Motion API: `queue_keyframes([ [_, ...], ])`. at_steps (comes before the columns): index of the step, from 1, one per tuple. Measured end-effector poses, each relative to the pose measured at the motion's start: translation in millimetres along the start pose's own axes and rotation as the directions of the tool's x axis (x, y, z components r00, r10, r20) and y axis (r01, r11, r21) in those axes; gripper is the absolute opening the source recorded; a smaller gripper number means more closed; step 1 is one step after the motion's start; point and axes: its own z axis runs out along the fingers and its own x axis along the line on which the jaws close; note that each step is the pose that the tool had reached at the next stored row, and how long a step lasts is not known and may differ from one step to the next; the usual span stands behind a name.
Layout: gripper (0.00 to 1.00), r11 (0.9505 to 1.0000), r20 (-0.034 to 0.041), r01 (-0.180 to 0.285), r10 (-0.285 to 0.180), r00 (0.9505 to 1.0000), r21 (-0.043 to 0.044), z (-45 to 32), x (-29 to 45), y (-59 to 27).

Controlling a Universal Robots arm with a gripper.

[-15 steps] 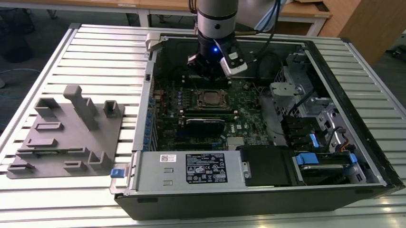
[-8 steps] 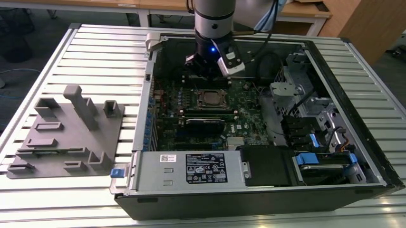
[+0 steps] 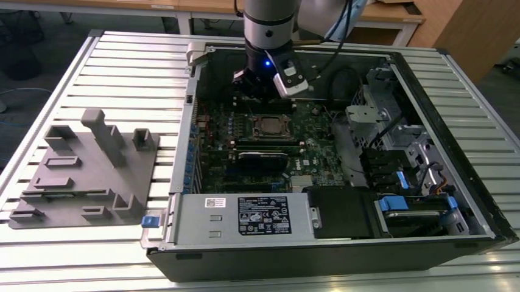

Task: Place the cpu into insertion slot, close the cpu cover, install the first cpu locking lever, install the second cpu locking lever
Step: 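Install the first cpu locking lever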

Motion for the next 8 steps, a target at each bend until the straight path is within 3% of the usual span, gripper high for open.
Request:
queue_keyframes([
  [8,0.11,1.0000,0.0001,0.000,0.000,1.0000,-0.0002,0.0,0.8,-0.1],
])
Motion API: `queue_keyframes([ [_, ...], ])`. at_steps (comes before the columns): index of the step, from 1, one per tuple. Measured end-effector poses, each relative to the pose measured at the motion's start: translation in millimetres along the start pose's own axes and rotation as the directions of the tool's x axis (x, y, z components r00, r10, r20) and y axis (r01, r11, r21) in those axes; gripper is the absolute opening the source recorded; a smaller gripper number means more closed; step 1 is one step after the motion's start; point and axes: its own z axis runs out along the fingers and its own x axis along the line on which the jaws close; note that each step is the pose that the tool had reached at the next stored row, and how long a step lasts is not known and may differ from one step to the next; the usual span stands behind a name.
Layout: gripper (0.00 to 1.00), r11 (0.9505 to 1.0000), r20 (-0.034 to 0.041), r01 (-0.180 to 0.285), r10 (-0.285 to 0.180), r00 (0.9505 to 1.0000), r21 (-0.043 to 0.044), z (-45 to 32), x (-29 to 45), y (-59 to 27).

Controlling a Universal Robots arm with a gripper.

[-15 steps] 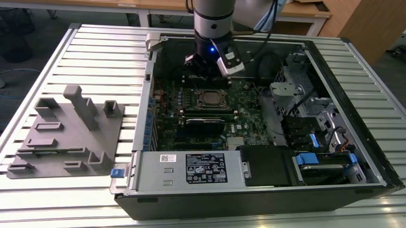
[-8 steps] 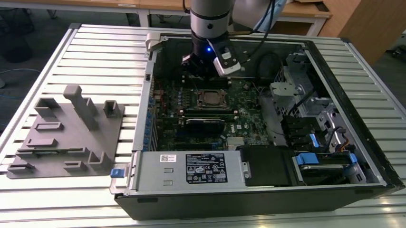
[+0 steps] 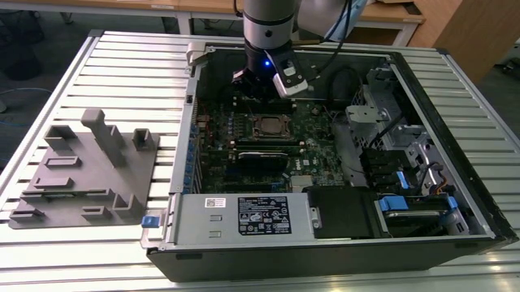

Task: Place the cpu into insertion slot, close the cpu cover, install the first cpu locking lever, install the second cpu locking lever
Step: 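Install the first cpu locking lever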

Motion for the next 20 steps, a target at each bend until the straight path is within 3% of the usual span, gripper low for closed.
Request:
queue_keyframes([
  [6,0.11,1.0000,0.0000,0.000,0.000,1.0000,0.0000,-0.1,1.6,-0.2],
  [15,0.11,1.0000,0.0014,0.000,0.000,1.0000,-0.0001,-1.3,17.9,-1.1],
  [20,0.11,1.0000,0.0013,0.000,0.000,1.0000,-0.0001,-1.3,18.6,-1.1],
])
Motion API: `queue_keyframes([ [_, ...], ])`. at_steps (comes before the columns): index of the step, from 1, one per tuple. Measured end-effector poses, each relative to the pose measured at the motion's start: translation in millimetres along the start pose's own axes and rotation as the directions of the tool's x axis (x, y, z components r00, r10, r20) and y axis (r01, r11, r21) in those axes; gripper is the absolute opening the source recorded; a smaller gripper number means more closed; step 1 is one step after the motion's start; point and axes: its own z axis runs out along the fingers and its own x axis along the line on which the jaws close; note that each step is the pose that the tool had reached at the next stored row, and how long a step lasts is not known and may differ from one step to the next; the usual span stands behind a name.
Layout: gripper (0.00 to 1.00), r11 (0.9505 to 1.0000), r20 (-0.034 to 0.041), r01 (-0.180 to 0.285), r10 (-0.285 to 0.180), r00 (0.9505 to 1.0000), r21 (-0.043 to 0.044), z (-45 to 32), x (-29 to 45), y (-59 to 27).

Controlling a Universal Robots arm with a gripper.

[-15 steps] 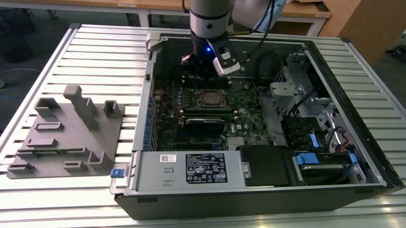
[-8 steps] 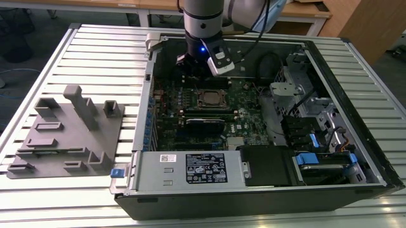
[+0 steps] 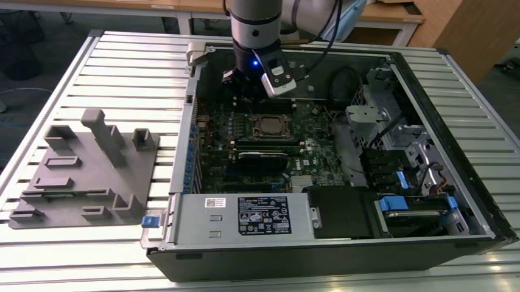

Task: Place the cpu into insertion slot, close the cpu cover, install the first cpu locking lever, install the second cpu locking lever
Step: 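Install the first cpu locking lever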

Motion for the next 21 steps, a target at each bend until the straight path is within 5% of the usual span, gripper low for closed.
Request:
queue_keyframes([
  [11,0.11,1.0000,0.0000,0.000,0.000,1.0000,-0.0002,-11.4,-0.8,1.3],
  [21,0.11,1.0000,-0.0001,0.000,0.000,1.0000,-0.0001,-12.2,2.4,1.2],
])
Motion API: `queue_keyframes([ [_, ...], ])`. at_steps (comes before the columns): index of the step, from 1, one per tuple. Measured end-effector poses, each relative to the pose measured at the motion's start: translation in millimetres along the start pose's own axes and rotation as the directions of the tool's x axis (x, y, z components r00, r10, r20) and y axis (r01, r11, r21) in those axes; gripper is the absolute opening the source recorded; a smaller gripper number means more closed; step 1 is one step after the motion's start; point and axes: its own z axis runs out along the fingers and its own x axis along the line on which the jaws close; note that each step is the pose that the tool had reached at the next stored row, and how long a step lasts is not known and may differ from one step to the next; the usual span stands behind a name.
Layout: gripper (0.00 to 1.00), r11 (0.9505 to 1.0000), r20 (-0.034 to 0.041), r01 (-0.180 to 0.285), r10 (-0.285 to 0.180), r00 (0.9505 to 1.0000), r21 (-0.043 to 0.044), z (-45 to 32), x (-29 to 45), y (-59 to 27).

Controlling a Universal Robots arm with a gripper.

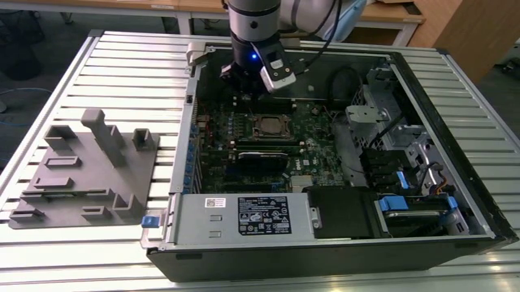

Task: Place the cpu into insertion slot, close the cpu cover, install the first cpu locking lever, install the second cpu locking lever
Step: 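Install the first cpu locking lever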

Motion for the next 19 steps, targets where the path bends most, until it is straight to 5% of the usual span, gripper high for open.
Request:
queue_keyframes([
  [9,0.11,1.0000,0.0004,0.000,0.000,1.0000,-0.0002,-1.0,18.9,-1.1],
  [14,0.11,1.0000,-0.0001,0.000,0.000,1.0000,-0.0016,-1.2,20.7,-1.3],
  [17,0.11,0.9995,-0.0018,-0.003,0.002,1.0000,-0.0328,-1.2,20.7,-1.3],
  [19,0.11,0.9994,-0.0018,-0.003,0.003,1.0000,-0.0351,-1.2,21.0,-1.3],
])
